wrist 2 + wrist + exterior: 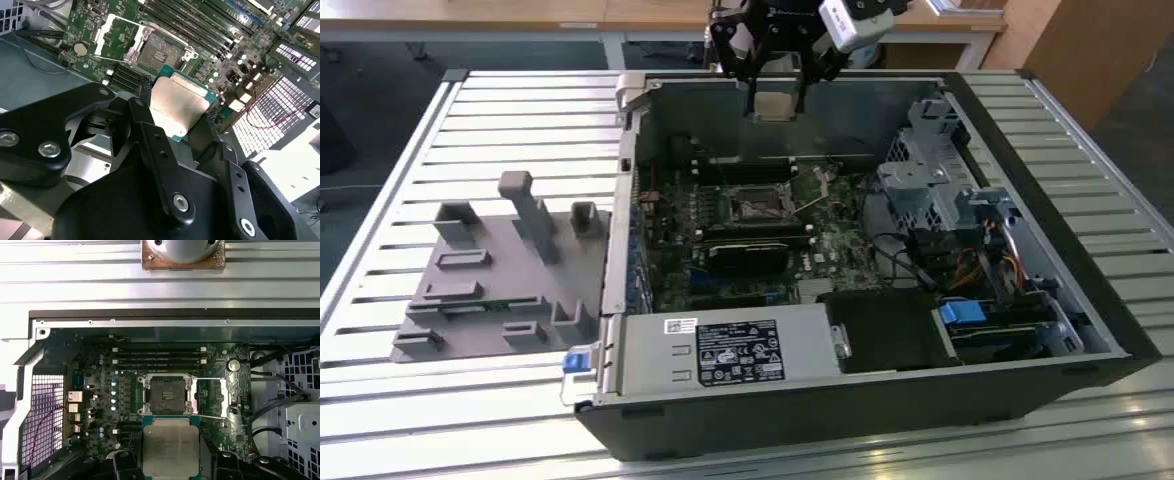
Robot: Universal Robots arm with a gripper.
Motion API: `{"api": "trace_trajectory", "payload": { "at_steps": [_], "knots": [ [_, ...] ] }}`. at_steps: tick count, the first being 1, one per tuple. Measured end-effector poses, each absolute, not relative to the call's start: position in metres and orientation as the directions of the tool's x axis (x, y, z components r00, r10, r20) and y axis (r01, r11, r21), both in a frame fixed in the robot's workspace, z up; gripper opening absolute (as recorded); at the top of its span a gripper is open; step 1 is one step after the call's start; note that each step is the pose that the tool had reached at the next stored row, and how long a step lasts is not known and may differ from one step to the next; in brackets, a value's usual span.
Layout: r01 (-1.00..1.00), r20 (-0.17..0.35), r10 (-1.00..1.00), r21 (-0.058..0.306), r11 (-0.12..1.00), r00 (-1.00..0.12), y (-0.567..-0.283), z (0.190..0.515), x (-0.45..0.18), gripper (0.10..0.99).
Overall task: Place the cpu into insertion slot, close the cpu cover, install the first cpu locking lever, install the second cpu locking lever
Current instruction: 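Place the cpu into insertion slot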
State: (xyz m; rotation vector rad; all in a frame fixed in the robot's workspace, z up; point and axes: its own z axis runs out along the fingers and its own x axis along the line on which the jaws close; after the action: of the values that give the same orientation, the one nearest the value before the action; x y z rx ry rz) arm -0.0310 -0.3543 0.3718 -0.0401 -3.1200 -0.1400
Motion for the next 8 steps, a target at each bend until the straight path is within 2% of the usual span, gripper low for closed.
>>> {"api": "trace_trajectory", "payload": {
  "at_steps": [8],
  "knots": [
    [0.027,0.019,0.026,0.089,0.996,-0.999,-0.3544,0.3718,-0.031,0.541]
  ]
}}
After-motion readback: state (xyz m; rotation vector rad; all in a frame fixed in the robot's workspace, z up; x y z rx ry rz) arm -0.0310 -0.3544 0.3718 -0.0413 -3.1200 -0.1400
